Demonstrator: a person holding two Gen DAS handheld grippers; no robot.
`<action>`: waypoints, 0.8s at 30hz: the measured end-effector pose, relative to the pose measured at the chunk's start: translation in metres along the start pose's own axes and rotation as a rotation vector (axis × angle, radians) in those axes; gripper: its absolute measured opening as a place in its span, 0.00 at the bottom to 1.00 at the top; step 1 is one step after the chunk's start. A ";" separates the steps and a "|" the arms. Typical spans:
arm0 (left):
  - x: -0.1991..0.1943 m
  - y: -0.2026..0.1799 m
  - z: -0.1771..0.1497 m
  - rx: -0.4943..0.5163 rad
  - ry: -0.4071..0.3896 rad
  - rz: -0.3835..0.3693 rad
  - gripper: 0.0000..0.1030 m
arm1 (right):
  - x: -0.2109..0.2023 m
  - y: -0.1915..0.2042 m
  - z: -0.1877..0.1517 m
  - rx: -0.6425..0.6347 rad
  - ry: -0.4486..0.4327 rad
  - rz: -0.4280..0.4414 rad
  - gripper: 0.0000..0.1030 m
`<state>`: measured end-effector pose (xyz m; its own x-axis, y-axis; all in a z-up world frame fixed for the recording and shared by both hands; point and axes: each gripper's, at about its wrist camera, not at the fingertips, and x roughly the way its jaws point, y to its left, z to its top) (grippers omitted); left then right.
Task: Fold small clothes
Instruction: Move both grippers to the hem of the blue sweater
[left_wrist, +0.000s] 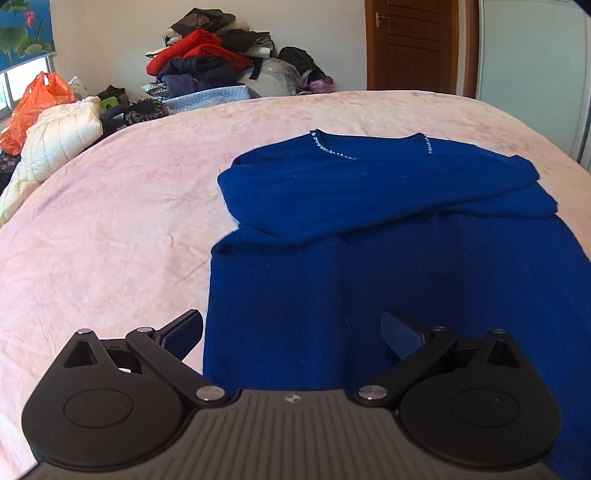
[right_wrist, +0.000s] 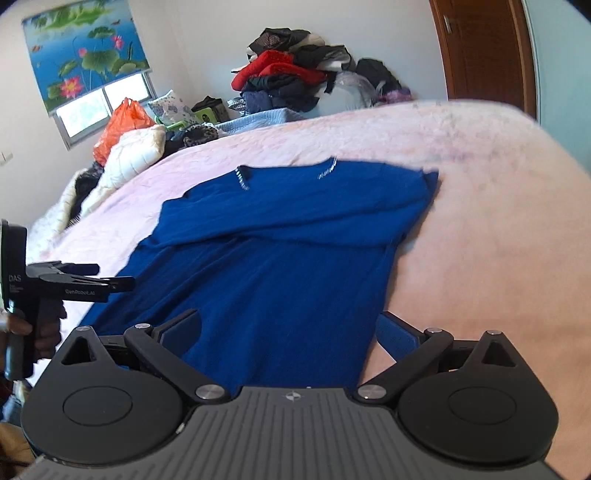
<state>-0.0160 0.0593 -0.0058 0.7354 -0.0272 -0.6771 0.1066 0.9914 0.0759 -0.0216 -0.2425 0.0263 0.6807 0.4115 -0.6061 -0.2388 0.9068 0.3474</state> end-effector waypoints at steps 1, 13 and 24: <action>-0.004 0.002 -0.004 -0.013 0.004 -0.018 1.00 | -0.001 -0.001 -0.008 0.023 0.008 0.011 0.99; -0.049 0.069 -0.064 -0.165 0.126 -0.149 1.00 | -0.035 -0.014 -0.049 0.101 0.115 0.097 0.95; -0.071 0.074 -0.095 -0.154 0.215 -0.349 1.00 | -0.063 -0.027 -0.073 0.146 0.181 0.195 0.92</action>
<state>-0.1240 0.1464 -0.0219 0.5150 -0.3525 -0.7814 0.2104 0.9356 -0.2834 -0.1084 -0.2857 0.0032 0.4942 0.5981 -0.6308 -0.2422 0.7917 0.5609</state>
